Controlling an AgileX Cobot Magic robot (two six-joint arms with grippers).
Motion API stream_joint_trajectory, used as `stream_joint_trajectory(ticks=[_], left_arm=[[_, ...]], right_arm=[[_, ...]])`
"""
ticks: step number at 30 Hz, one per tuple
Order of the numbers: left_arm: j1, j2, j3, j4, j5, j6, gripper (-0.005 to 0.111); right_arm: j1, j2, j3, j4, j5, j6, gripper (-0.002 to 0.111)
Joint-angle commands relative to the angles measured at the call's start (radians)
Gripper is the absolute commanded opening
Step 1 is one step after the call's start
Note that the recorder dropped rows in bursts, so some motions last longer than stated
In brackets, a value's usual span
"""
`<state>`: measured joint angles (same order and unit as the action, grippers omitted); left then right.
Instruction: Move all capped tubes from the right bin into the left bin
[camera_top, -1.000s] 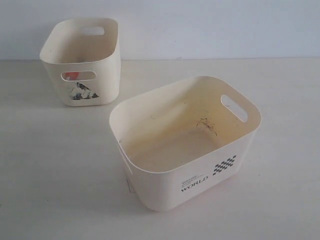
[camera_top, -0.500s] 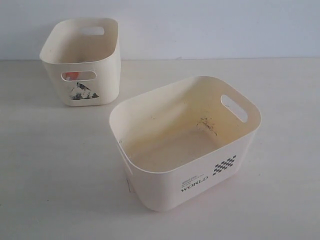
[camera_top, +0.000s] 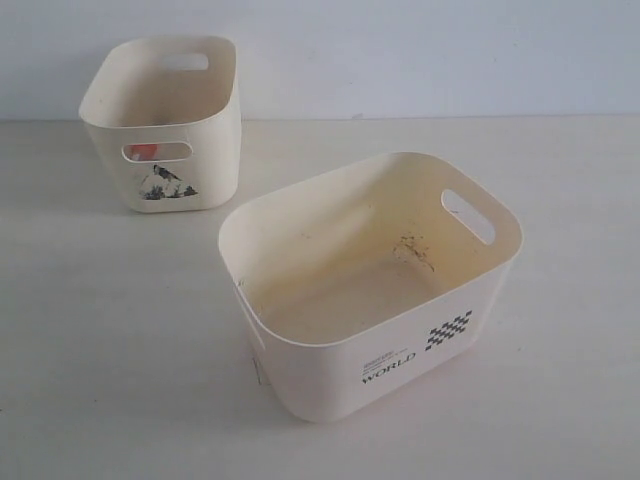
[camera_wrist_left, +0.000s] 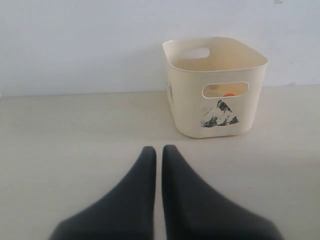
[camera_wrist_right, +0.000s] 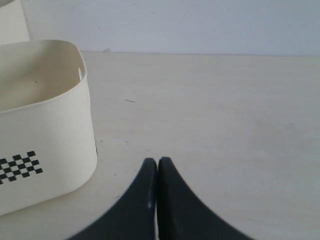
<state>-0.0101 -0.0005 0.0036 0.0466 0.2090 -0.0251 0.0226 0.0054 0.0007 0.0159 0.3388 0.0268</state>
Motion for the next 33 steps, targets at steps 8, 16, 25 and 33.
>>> stream_joint_trajectory(ticks=[8,16,25,33], left_arm=[[0.000,0.000,-0.004,0.002,0.000,-0.010,0.004],[0.000,0.000,-0.004,0.002,0.000,-0.010,0.004],[0.000,0.000,-0.004,0.002,0.000,-0.010,0.004],[0.000,0.000,-0.004,0.002,0.000,-0.010,0.004]], right_arm=[[-0.030,-0.005,-0.001,-0.003,0.001,-0.011,0.000],[-0.030,-0.005,-0.001,-0.003,0.001,-0.008,0.000],[-0.030,-0.005,-0.001,-0.003,0.001,-0.008,0.000],[-0.030,-0.005,-0.001,-0.003,0.001,-0.006,0.000]])
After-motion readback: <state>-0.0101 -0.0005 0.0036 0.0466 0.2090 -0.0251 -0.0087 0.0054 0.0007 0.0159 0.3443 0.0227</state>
